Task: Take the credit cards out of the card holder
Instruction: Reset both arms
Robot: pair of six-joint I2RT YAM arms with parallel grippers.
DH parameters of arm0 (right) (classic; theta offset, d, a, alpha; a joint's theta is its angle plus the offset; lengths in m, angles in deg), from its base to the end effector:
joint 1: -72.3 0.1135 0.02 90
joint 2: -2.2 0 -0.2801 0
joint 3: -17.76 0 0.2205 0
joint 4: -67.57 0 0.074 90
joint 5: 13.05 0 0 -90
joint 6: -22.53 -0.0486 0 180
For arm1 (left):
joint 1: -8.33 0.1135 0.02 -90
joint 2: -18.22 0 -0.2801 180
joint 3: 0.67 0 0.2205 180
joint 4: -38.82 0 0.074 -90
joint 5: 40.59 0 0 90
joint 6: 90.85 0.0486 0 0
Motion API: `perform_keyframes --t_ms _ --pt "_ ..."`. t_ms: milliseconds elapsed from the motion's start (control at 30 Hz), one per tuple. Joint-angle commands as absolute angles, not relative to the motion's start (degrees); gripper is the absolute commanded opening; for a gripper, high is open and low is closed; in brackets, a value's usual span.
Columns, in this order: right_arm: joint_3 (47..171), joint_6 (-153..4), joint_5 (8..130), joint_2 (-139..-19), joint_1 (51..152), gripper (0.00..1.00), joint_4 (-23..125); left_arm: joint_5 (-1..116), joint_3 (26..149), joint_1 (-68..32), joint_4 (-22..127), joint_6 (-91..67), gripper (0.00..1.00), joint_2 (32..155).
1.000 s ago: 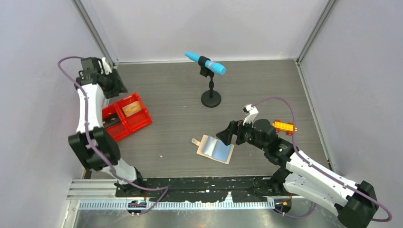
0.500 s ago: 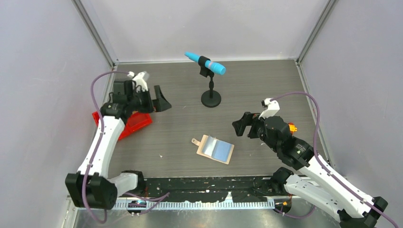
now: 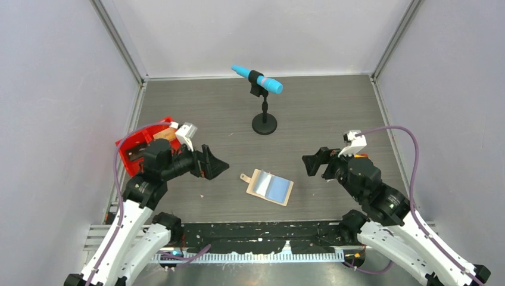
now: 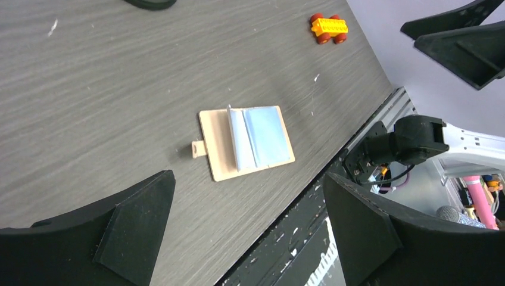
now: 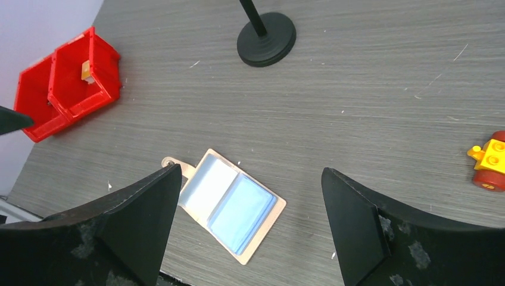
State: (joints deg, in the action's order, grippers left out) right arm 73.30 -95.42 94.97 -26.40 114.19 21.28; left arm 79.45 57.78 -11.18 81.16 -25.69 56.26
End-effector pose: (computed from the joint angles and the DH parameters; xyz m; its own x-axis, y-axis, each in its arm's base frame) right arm 0.0726 0.0449 0.3076 -0.4136 0.2277 -0.8815 -0.2533 0.9012 0.3517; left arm 0.0991 -0.0609 0.3196 -0.6248 -0.1644 -0.7633 0.5117 0.6521 -0.5594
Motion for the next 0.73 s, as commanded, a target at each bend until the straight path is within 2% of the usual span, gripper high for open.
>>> perform_keyframes --t_ms 0,700 --pt "71.6 -94.1 96.9 -22.7 114.2 0.95 22.2 79.8 53.7 -11.4 74.7 -28.9 0.99 51.6" --pt "69.1 -94.1 96.7 -17.7 114.2 0.95 22.6 81.4 50.3 -11.4 68.6 -32.7 0.99 50.3"
